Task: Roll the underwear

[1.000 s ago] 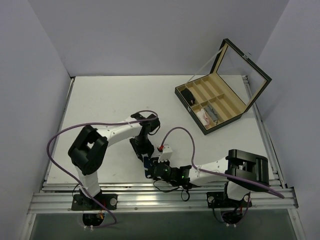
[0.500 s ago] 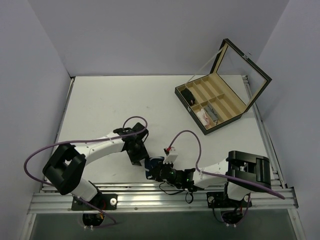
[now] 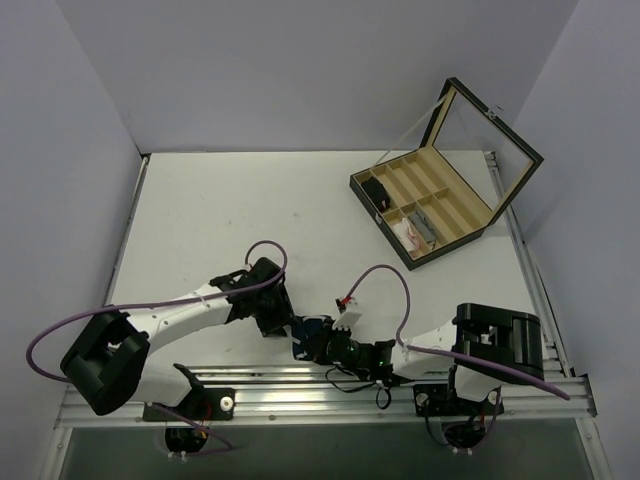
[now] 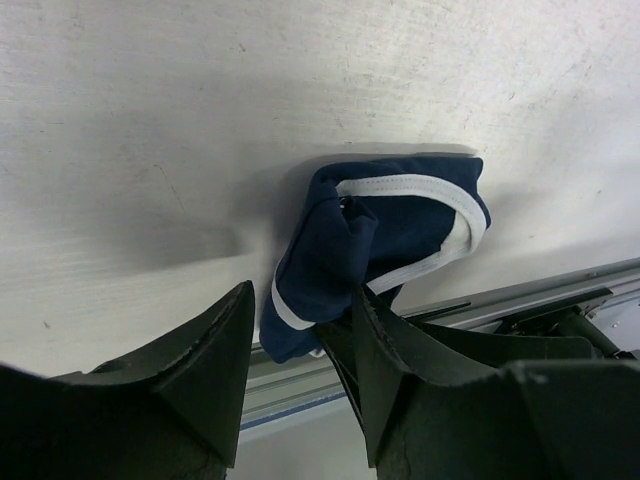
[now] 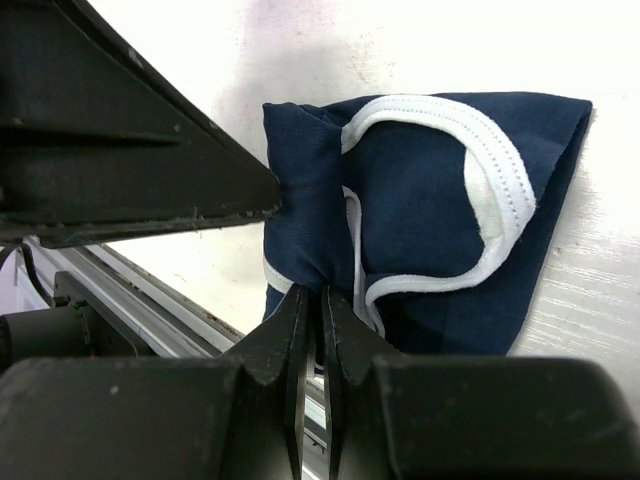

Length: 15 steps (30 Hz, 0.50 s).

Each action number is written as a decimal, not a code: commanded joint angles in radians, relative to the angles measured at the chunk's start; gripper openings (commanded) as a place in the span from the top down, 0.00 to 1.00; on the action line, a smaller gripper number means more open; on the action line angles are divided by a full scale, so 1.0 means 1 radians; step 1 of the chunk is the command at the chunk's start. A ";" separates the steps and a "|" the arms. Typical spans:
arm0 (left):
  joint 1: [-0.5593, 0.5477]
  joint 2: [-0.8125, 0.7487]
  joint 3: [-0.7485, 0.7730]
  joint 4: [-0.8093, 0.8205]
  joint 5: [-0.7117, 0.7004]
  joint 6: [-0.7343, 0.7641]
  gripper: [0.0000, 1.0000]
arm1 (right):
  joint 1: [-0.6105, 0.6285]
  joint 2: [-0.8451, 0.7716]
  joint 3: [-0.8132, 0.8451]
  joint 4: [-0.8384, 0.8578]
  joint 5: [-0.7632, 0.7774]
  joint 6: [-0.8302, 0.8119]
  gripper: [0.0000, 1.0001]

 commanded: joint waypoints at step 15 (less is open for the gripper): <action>-0.009 0.127 -0.045 0.272 0.148 0.030 0.67 | 0.006 0.038 -0.087 -0.279 -0.059 -0.044 1.00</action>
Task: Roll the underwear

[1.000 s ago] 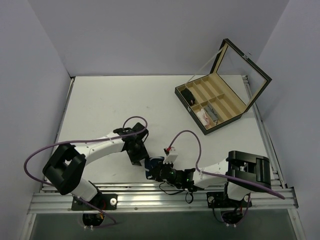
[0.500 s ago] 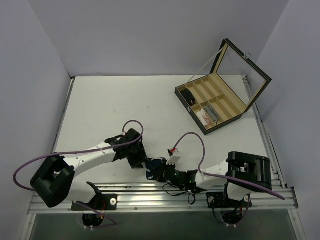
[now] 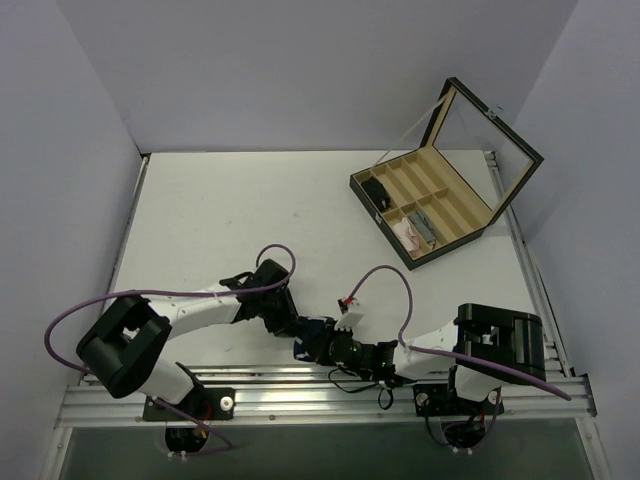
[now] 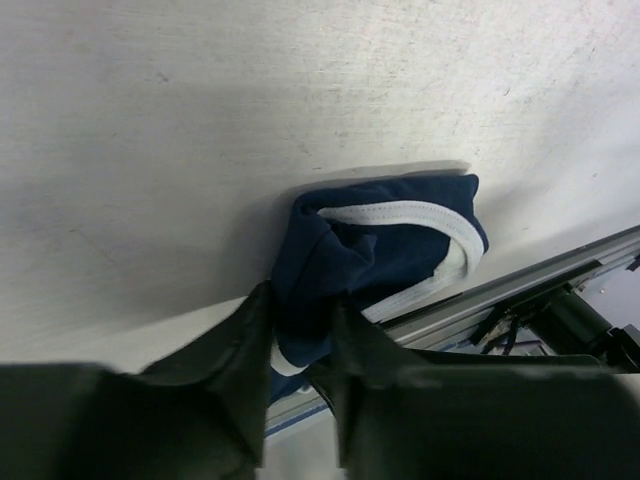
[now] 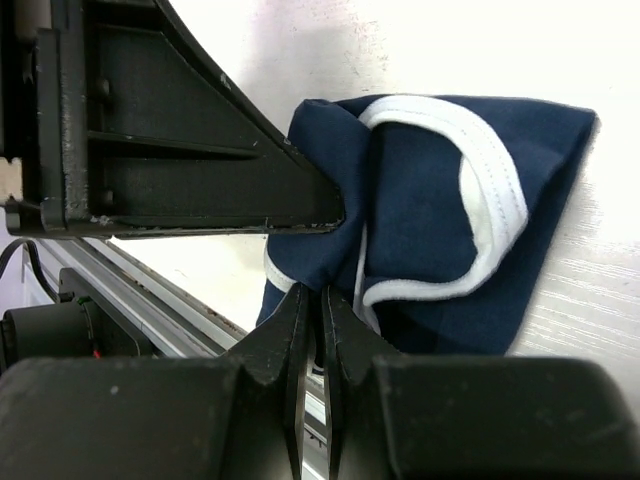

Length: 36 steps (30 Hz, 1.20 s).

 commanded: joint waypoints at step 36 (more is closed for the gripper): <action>-0.211 0.495 0.748 -0.864 -0.346 -0.200 0.98 | 0.068 -0.082 0.321 -0.602 0.146 -0.211 0.54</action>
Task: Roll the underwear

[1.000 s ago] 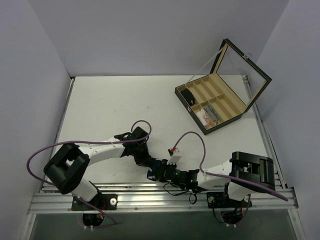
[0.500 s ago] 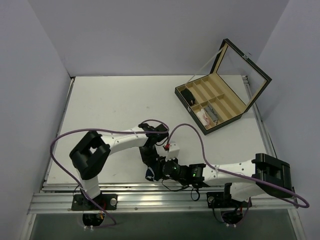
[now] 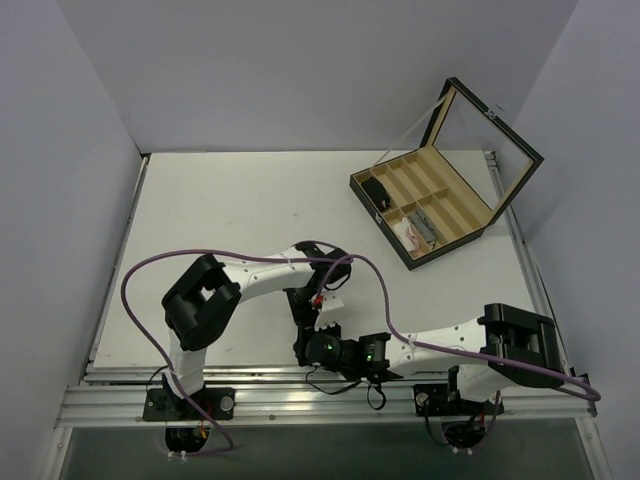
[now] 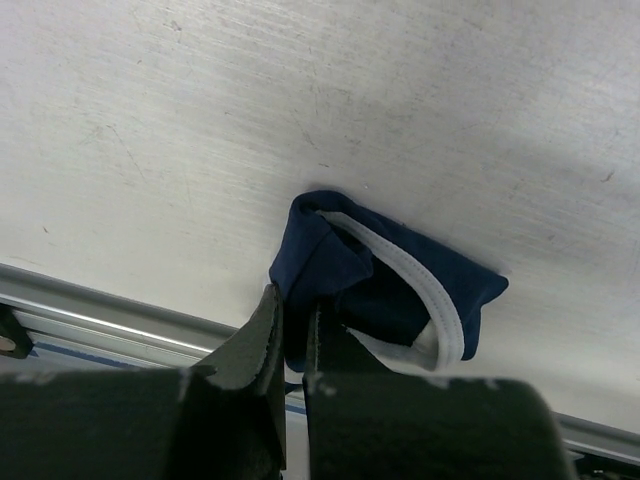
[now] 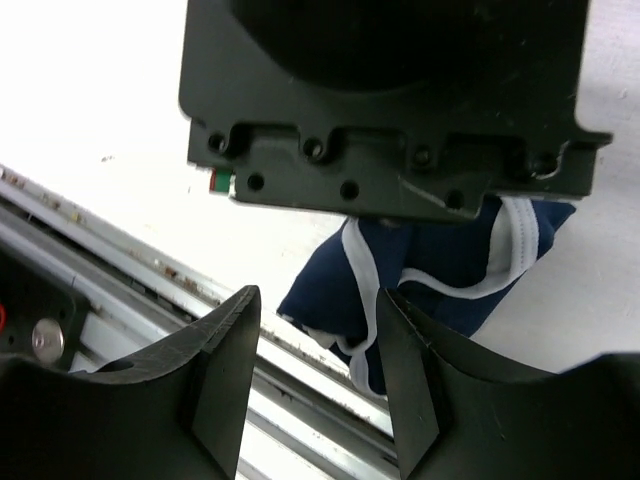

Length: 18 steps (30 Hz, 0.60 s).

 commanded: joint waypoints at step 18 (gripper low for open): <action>0.031 -0.113 -0.062 0.037 0.023 -0.107 0.76 | 0.000 0.114 -0.043 -0.002 0.034 0.104 1.00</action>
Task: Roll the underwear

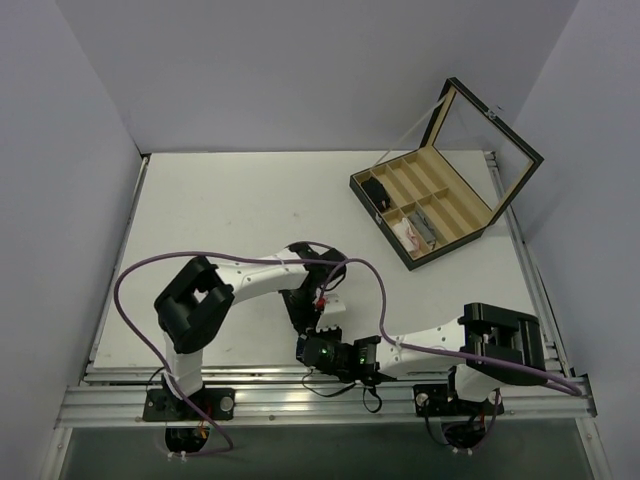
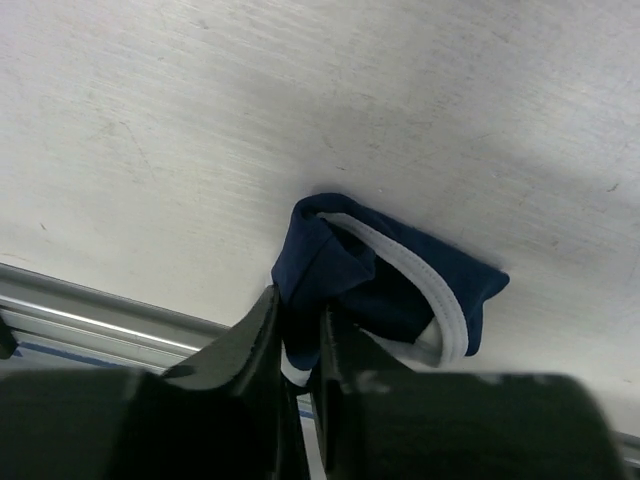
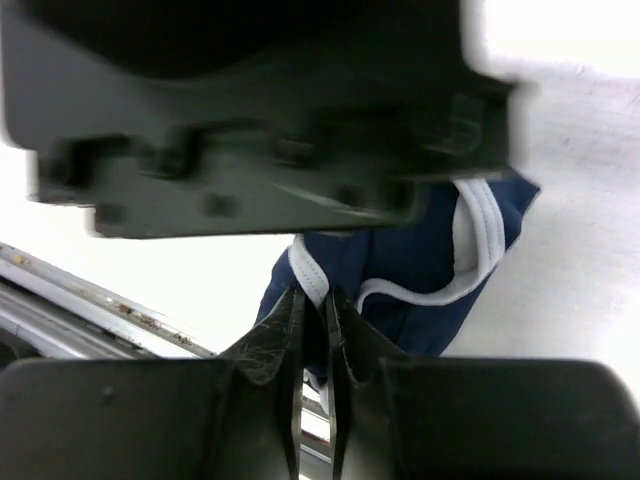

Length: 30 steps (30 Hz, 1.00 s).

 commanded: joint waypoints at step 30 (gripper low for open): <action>0.139 -0.464 -0.618 0.828 0.390 0.169 0.45 | -0.002 -0.062 -0.487 0.445 -0.143 0.132 1.00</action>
